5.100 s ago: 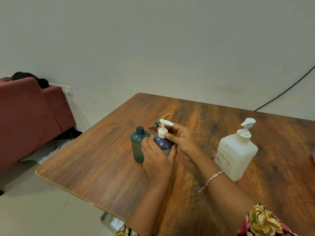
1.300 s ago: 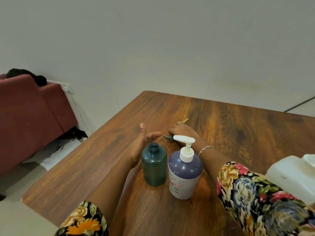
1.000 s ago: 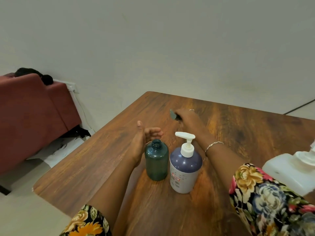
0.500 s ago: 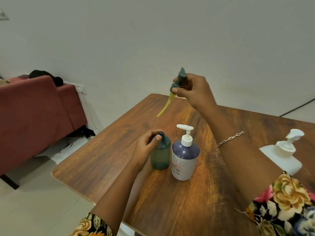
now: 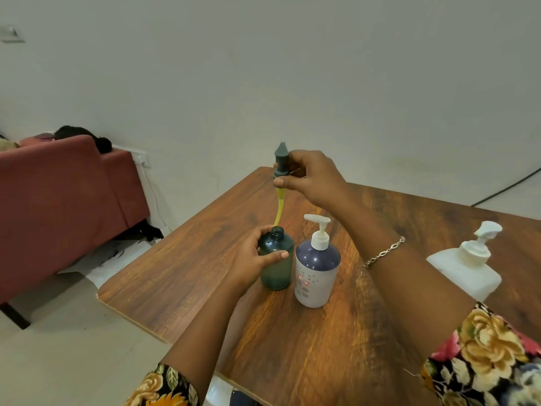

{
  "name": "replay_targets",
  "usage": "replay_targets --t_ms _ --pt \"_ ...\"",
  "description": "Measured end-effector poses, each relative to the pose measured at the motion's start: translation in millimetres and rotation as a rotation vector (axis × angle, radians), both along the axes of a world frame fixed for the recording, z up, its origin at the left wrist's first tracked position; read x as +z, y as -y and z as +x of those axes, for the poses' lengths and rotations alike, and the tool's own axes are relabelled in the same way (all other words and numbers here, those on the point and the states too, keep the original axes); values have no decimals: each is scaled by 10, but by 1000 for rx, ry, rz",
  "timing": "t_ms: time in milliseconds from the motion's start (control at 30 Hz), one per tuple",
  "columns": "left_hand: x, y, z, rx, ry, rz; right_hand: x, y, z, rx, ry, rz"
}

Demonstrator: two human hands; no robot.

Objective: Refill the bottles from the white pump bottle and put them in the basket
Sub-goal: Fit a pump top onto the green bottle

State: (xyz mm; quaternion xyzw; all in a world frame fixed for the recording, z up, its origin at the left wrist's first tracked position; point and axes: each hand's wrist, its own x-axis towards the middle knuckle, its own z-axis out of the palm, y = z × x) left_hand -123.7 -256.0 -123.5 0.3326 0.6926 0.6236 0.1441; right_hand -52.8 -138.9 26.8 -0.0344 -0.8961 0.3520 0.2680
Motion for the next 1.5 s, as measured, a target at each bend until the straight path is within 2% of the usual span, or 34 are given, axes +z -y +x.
replay_targets --t_ms 433,600,767,933,1133,1233,1367,1500 --pt "-5 -21 -25 -3 44 -23 156 94 56 5 -9 -35" --pt "10 -4 -21 2 41 -10 182 115 62 -7 12 12" --pt "4 -22 -11 7 54 -1 66 149 45 -60 108 23" --pt "17 -39 19 35 36 12 -124 258 -37 -115 294 135" --pt "32 -30 64 61 31 36 -392 400 -162 -258 344 249" --pt "45 -26 65 76 -11 13 -522 449 -198 -304 442 206" --pt "22 -24 43 101 -44 -10 -609 520 -116 -390 303 169" --pt "0 -28 25 119 -70 -34 -756 573 -45 -410 174 25"
